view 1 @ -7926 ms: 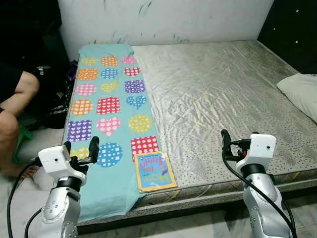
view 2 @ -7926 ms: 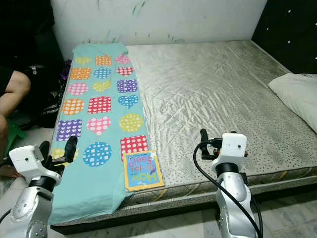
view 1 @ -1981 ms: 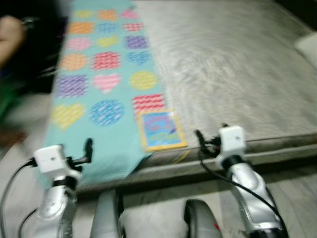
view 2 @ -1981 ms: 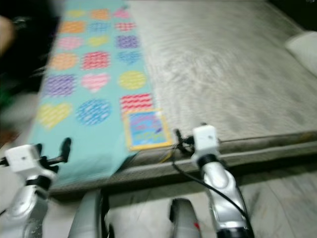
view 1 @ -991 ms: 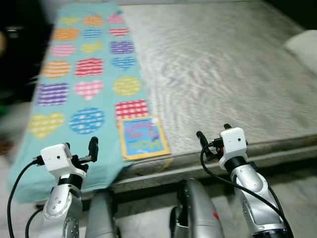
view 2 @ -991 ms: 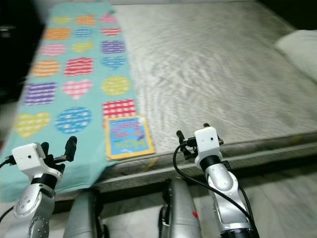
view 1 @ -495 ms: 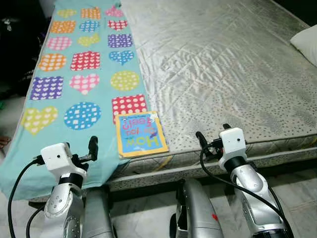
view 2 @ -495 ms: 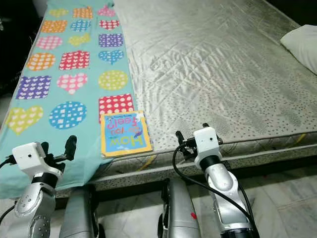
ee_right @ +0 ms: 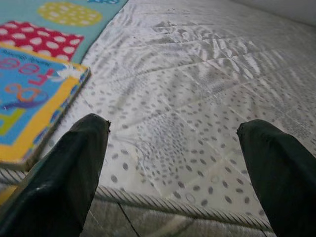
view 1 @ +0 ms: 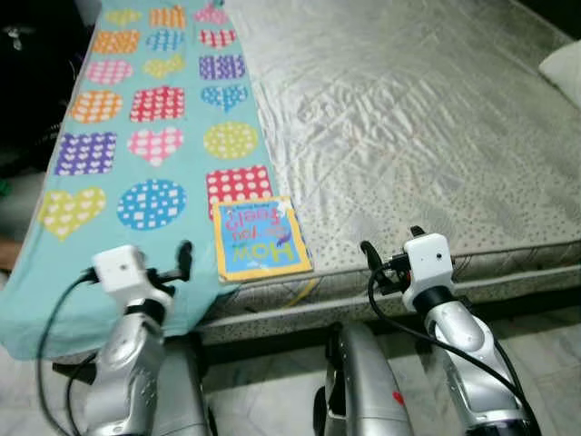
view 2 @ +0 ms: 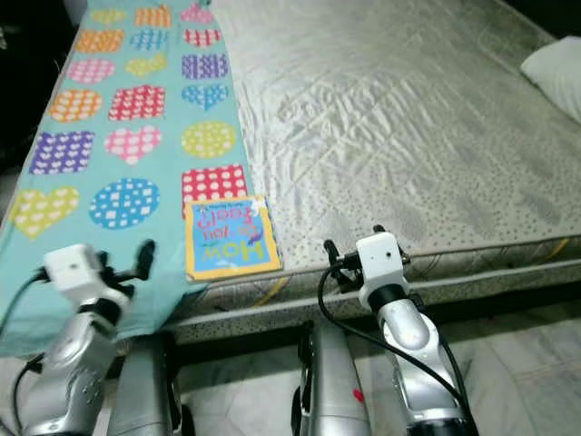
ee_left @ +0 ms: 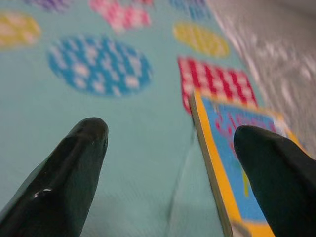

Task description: Clean up the room

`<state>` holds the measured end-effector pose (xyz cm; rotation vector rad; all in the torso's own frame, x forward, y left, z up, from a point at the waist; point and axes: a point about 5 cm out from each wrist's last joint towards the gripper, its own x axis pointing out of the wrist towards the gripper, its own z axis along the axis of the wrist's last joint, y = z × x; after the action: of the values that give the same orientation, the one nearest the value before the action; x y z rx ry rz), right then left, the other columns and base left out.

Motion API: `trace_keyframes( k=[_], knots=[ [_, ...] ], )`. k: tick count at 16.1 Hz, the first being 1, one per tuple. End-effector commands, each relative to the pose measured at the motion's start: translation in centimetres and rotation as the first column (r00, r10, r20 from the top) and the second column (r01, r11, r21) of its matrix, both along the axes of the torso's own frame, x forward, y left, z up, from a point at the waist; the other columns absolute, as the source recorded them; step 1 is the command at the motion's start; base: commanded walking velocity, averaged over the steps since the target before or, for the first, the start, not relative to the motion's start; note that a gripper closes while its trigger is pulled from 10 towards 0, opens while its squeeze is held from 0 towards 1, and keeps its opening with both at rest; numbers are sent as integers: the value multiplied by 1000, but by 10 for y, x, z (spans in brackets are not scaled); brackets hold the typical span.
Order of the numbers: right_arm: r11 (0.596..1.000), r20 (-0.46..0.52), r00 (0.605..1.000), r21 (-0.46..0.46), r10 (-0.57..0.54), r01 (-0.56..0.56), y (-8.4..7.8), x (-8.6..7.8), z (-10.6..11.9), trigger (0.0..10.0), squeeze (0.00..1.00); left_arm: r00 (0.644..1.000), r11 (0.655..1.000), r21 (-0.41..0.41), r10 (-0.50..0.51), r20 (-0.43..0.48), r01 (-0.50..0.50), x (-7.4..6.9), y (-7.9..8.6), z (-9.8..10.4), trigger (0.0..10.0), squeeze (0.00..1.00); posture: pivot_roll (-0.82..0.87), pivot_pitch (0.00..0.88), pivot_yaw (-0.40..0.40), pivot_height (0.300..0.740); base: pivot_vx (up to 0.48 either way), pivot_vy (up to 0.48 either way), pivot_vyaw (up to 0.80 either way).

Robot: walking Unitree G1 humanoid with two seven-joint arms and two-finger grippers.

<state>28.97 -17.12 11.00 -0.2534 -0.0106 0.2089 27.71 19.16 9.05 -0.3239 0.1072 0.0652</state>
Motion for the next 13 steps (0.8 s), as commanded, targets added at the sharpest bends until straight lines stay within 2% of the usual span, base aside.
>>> trace_keyframes(
  k=[1,2,5,7,11,13],
  knots=[
    [1000,27,1000,-19,-6,6,-6,-3,5,10000,0,998,999,-16,-29,-48,28,0,-2,-8,10000,0,-107,163,-28,494,0,0,0],
    [999,22,999,-26,-24,24,-13,-5,6,10000,0,996,998,-28,-59,-69,57,4,-4,-9,10000,0,-109,159,-41,494,0,0,0],
    [999,32,999,-38,-27,28,-22,-8,12,10000,0,984,993,-49,-112,-139,106,8,-6,-15,10000,0,-106,173,-56,494,0,0,0],
    [998,23,999,-41,-43,44,-30,-12,12,10000,0,985,989,-68,-141,-96,134,14,-9,-6,10000,0,-108,181,-47,494,0,0,0],
    [999,15,999,-37,-32,32,-26,-18,11,10000,0,977,975,-100,-204,-56,198,17,-19,8,10000,0,-119,188,-44,494,0,0,0],
    [999,14,1000,-37,-24,25,-23,-19,11,10000,0,976,975,-108,-205,-77,196,19,-20,3,10000,0,-121,186,-48,494,0,0,0]
  ],
)
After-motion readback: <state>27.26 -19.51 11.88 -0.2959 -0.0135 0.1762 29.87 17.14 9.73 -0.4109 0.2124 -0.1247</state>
